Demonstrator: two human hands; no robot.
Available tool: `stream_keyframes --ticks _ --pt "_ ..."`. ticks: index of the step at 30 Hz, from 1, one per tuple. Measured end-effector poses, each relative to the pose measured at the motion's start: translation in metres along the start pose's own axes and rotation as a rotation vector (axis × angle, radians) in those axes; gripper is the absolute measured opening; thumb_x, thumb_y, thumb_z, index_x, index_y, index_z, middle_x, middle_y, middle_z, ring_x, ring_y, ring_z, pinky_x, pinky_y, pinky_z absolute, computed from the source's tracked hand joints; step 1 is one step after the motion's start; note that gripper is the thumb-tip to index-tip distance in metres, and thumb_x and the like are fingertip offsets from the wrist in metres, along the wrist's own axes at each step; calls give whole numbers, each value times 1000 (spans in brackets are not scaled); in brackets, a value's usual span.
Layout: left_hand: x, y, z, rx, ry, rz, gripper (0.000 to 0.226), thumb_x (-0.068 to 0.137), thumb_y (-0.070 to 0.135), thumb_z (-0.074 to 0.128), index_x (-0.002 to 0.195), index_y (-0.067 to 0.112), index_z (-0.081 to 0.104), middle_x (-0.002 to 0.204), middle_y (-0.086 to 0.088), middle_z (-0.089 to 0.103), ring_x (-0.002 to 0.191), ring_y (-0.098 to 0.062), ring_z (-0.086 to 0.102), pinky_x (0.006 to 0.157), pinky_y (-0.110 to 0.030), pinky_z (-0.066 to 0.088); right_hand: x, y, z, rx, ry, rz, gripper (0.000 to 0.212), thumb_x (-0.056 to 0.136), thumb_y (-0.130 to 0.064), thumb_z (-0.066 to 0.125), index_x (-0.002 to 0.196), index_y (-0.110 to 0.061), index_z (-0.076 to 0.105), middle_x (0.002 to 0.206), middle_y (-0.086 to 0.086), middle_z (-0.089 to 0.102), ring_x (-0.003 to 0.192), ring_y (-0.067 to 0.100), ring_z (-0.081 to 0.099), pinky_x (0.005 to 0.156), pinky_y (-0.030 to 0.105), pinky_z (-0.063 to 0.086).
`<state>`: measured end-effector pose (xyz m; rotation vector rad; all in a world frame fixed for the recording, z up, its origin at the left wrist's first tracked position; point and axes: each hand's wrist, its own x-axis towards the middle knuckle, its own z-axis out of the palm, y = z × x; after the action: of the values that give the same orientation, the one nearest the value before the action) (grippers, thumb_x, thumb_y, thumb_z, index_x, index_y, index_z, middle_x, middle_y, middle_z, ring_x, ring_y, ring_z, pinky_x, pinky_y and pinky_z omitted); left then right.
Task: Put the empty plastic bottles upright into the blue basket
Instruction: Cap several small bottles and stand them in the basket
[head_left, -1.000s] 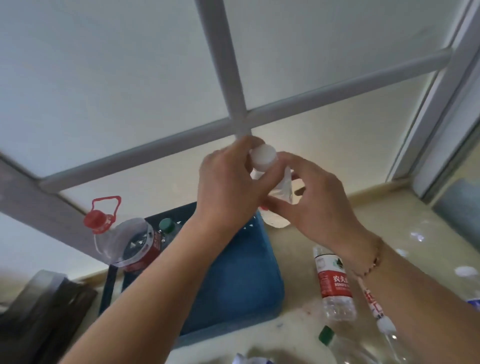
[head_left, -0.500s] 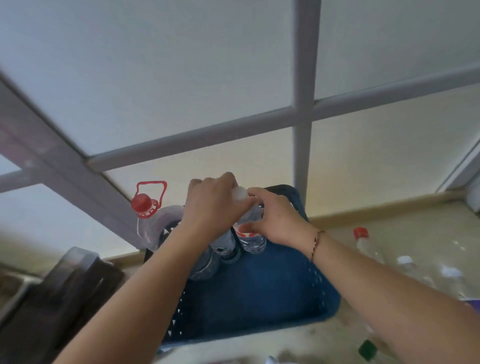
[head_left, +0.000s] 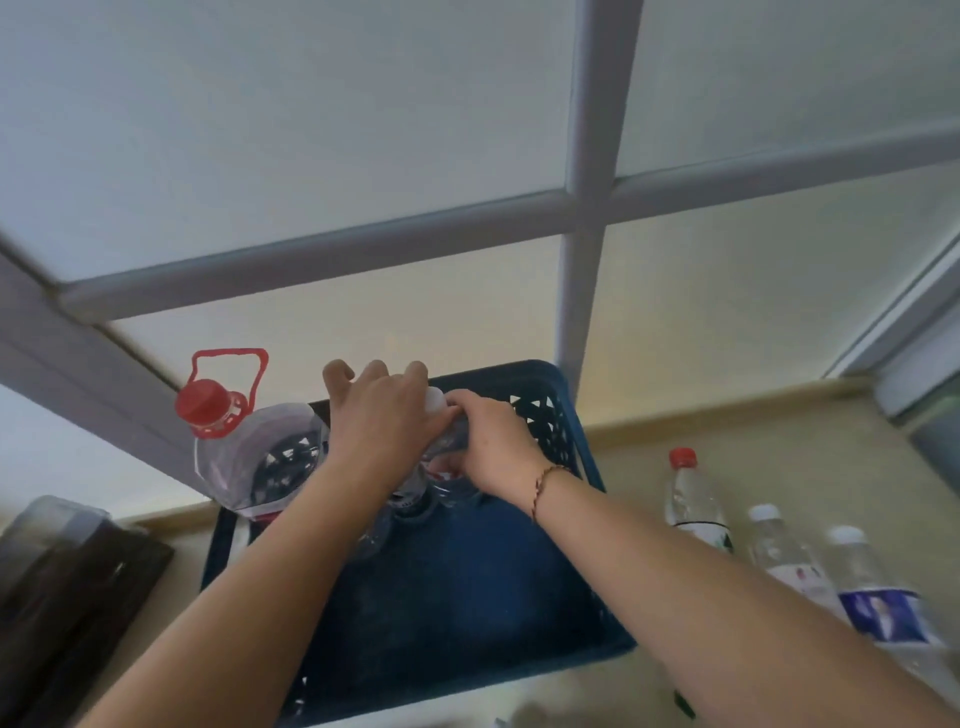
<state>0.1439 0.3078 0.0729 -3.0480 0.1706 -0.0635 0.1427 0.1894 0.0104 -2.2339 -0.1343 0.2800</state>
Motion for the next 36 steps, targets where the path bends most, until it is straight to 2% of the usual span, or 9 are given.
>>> stream_keyframes --ticks 3,8,12,16,19,25,31,33,36 --pt "-3 3 -1 36 1 -10 45 92 64 46 93 21 58 80 2 58 98 -23 54 87 -45 26 -19 -1 -23 2 -31 -46 81 75 -19 82 144 -22 38 126 8 62 106 24 64 90 39 55" --pt "-20 30 -5 82 69 -84 77 78 82 39 113 18 61 109 -7 62 104 -32 49 83 -48 32 -96 36 -106 159 233 -68 43 83 -32 74 123 -28 61 110 -9 69 93 5 67 80 17 53" --pt "-52 123 -10 -280 271 195 62 82 67 56 121 19 62 119 -6 59 108 -33 49 86 -47 41 -146 111 -152 202 350 204 34 84 -33 73 117 -27 64 98 -14 68 83 -4 64 63 8 48" --pt "-89 253 21 -530 -17 309 54 90 59 51 131 23 52 137 -2 51 125 -27 47 97 -41 45 -179 174 -161 208 413 349 26 88 -19 71 113 -23 65 100 -2 71 81 2 65 59 9 48" --pt "-114 296 78 -738 -224 115 61 95 54 49 146 25 33 158 -5 28 143 -29 30 112 -45 36 -199 202 -167 183 463 401 26 89 -12 66 113 -21 65 103 1 72 82 5 67 66 11 49" --pt "-137 283 146 -762 -374 -154 107 74 46 78 153 25 10 148 -5 33 128 -26 43 101 -47 48 -183 214 -178 135 378 367 34 90 -18 65 123 -18 61 110 -2 67 89 11 65 82 30 55" --pt "-139 281 130 -913 -333 -178 106 74 38 72 150 44 -1 136 9 42 105 -13 59 81 -40 59 -111 200 -166 71 90 322 69 91 -40 63 149 -19 32 145 10 47 128 26 50 104 37 43" --pt "-142 278 114 -945 -236 -116 104 75 41 73 149 47 -1 133 13 43 107 -7 56 84 -35 57 -101 195 -168 137 46 377 78 87 -54 61 149 -21 28 141 10 49 115 27 60 89 41 53" --pt "-142 271 77 -987 -114 -8 105 76 40 74 147 49 -2 127 28 34 106 4 51 84 -17 52 -108 167 -187 376 84 284 58 85 -53 62 132 -21 48 108 0 69 80 19 72 72 40 60"
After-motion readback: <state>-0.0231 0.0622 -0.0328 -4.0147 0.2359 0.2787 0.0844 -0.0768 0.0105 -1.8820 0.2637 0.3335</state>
